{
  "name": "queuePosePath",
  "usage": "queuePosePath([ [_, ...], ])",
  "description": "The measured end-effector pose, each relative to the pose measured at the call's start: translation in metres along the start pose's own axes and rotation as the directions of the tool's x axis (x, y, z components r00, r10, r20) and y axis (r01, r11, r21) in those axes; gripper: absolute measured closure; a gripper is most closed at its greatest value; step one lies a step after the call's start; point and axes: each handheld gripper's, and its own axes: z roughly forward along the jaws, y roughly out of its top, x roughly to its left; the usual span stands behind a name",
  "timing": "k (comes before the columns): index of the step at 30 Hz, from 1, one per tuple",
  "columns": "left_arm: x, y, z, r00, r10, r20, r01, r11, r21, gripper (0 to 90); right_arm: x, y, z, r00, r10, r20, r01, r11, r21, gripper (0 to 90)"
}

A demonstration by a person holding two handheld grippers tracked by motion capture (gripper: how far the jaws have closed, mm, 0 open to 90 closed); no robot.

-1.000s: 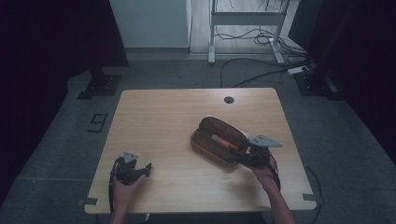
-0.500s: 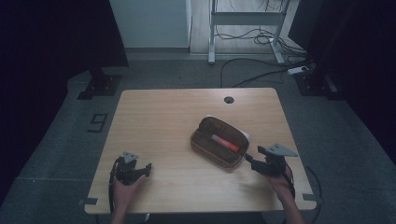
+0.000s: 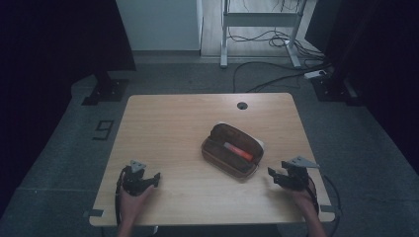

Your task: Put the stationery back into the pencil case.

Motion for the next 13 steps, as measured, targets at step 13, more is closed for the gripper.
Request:
queuePosePath([
  [13,0.0,0.0,0.0,1.0,0.0,0.0,0.0,1.0,0.0,22.4,0.0002,-0.0022,0.0042,1.0,-0.002,0.003,0.002,1.0,0.015,29.9],
])
